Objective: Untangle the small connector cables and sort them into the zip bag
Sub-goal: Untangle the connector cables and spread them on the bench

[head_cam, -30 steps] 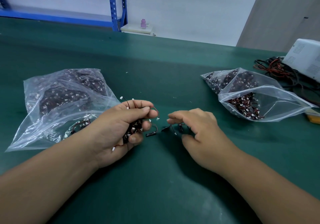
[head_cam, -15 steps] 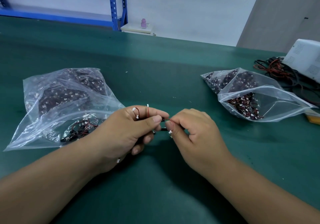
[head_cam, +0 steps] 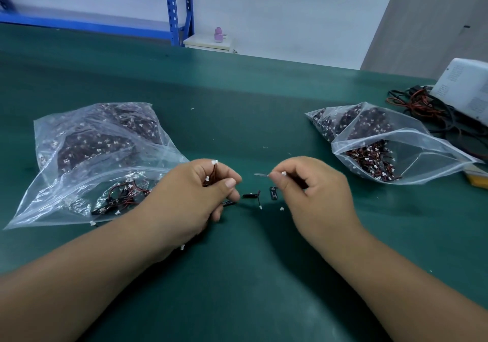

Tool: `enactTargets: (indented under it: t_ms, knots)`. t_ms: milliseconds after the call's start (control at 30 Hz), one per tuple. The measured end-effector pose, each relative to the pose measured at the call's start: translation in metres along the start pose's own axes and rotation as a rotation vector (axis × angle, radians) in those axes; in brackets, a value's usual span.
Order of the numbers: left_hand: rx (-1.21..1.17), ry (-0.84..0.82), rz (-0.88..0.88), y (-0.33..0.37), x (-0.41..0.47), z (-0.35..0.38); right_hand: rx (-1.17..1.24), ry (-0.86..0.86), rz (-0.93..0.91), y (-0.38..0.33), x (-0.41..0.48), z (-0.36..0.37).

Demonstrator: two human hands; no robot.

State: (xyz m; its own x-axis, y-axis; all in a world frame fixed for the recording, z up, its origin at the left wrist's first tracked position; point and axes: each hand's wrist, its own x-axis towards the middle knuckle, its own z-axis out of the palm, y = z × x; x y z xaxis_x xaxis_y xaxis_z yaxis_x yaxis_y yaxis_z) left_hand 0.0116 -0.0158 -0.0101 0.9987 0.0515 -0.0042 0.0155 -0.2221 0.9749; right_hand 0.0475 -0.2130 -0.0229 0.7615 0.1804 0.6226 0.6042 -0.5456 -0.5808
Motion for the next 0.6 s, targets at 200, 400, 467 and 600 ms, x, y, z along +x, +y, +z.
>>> enactTargets:
  t_ms: [200,400,467,600]
  knots:
    - [1.01,0.01,0.265,0.004,-0.004,-0.007,0.057,0.017,0.257,0.015,0.006,0.001]
    - [1.383,-0.144,0.314,0.005,-0.006,-0.01,0.005,-0.172,0.289,0.015,0.005,0.001]
    - [1.422,-0.15,0.328,0.004,-0.006,-0.009,0.021,-0.179,0.27,0.014,0.005,-0.001]
    - [1.444,-0.166,0.323,0.001,-0.006,-0.005,0.162,-0.092,0.376,0.014,0.007,-0.004]
